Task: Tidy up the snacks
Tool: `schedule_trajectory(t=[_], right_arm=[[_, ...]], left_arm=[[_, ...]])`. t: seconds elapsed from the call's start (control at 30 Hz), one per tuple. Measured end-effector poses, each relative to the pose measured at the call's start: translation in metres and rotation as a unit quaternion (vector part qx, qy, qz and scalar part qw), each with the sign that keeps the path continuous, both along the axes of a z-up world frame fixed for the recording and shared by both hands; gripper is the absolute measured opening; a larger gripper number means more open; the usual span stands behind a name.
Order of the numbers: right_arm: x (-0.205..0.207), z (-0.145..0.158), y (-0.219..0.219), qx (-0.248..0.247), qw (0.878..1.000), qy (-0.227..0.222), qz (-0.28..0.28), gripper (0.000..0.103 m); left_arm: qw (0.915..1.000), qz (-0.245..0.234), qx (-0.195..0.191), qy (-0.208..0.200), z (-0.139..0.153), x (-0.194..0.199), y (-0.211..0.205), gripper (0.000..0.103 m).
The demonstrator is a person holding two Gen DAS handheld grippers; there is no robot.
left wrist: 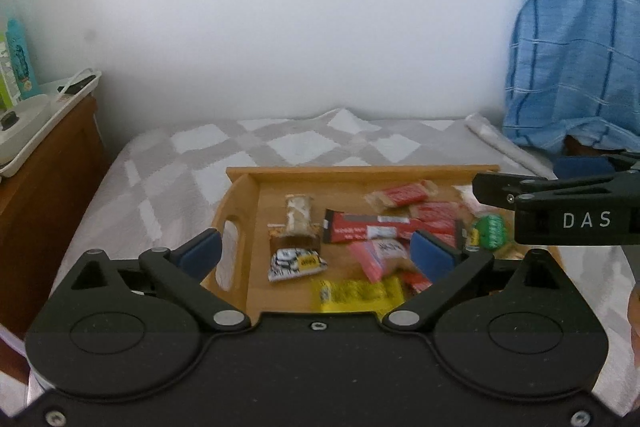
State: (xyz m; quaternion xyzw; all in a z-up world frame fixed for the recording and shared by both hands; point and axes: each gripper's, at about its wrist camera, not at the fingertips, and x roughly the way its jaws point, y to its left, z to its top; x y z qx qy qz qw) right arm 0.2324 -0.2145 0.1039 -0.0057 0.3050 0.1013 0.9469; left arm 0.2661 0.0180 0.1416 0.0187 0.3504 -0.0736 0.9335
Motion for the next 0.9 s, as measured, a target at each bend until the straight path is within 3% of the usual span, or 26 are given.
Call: schedule_trajectory(t=[0.37,0.9], right_arm=[[-0.076,0.033,-0.014,-0.011,0.998,-0.066,0.012,0.103],[-0.143,0.038,-0.037,0.007,0.993,-0.116,0.0,0.103]], left_arm=[[0.9996,-0.015,0.007,-0.024,0.028,-0.075,-0.005,0.101],[0.9988,-0.023,0.023,-0.038,0.037,-0.152,-0.015,0.101]])
